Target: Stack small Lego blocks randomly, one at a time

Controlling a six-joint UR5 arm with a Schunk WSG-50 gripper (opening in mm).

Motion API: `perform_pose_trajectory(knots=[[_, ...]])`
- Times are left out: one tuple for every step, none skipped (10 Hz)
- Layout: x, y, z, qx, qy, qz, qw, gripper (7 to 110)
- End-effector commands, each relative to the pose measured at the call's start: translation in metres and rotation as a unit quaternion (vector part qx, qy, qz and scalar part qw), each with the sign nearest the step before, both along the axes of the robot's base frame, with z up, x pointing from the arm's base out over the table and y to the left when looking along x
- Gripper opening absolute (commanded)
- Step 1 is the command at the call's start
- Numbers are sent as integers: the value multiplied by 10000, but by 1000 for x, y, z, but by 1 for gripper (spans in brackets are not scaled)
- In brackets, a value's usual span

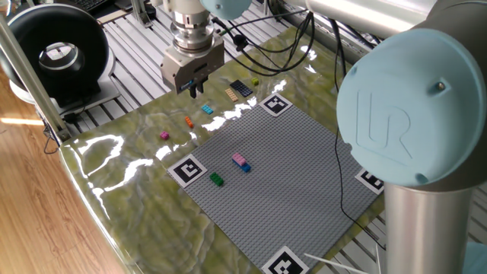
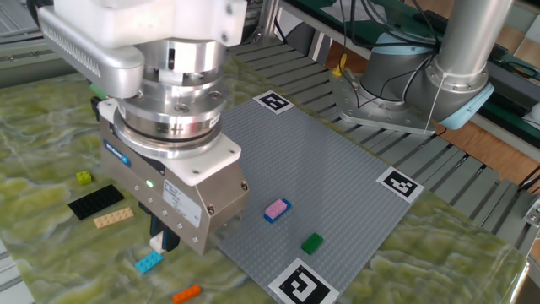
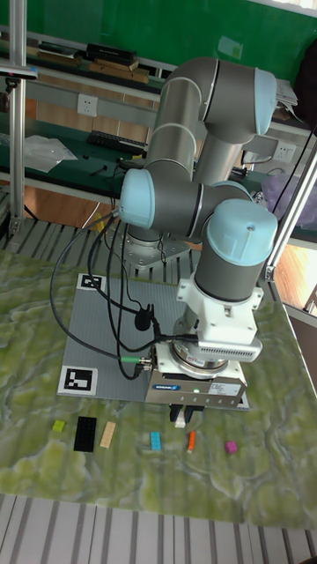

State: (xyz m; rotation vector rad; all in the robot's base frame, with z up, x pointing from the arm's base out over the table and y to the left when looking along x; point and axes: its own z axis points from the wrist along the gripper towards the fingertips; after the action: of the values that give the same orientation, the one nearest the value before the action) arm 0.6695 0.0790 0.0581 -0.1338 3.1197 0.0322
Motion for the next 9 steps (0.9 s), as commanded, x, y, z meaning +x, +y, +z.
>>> perform_pose_trajectory(knots=[[3,9,1,202,-61,87,9997,7],[2,8,1,186,-54,110,9998,7],[3,8,1,178,-69,118,9997,7],[3,8,1,179,-76,94,9998,7],[4,6,1,134,-90,56,9999,7],[-2,4,1,52,-88,-28,9999,7],[-19,4,-1,-38,-87,-111,9999,7],[-32,4,-1,-37,-87,-149,9998,7],[-42,3,0,24,-71,-142,9999,7]])
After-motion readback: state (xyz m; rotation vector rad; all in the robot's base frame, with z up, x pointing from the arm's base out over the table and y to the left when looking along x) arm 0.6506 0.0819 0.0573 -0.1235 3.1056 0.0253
